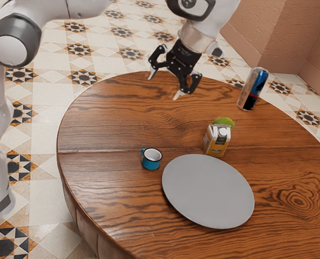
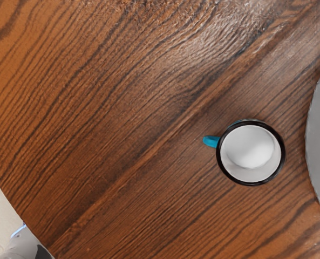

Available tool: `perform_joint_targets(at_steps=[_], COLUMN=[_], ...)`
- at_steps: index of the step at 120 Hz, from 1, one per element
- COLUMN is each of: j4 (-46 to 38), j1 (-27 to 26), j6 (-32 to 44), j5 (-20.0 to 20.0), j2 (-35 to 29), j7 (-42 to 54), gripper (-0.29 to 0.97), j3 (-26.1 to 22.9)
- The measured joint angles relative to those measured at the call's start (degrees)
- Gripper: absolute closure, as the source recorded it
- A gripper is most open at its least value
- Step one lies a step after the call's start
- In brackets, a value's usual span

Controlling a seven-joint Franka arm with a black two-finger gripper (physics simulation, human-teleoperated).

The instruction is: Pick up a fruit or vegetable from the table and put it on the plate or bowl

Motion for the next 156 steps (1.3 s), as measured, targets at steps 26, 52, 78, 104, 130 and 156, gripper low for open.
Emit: perform_joint_targets(at_steps=[26, 52, 78, 104, 130, 156], j4=[-0.1, 3.5, 7.8, 4.8, 2.1, -2.6], j1=[-6.1, -7.0, 10.7, 12.7, 12.2, 12.4], j6=[10.3, 16.4, 26.5, 37.1, 45.1, 51.2], j5=[-1.0, 8.2, 7.6, 0.0, -4.3, -8.3], j2=[-2.9, -0.2, 9.3, 12.9, 14.8, 14.3], j7=[-14.6, 4.3, 24.6, 40.1, 50.5, 57.4], gripper=[0.00, 0.00, 0.00, 0.00, 0.01, 0.01], j3=[-0.5, 0.3, -0.2, -0.7, -1.4, -1.1])
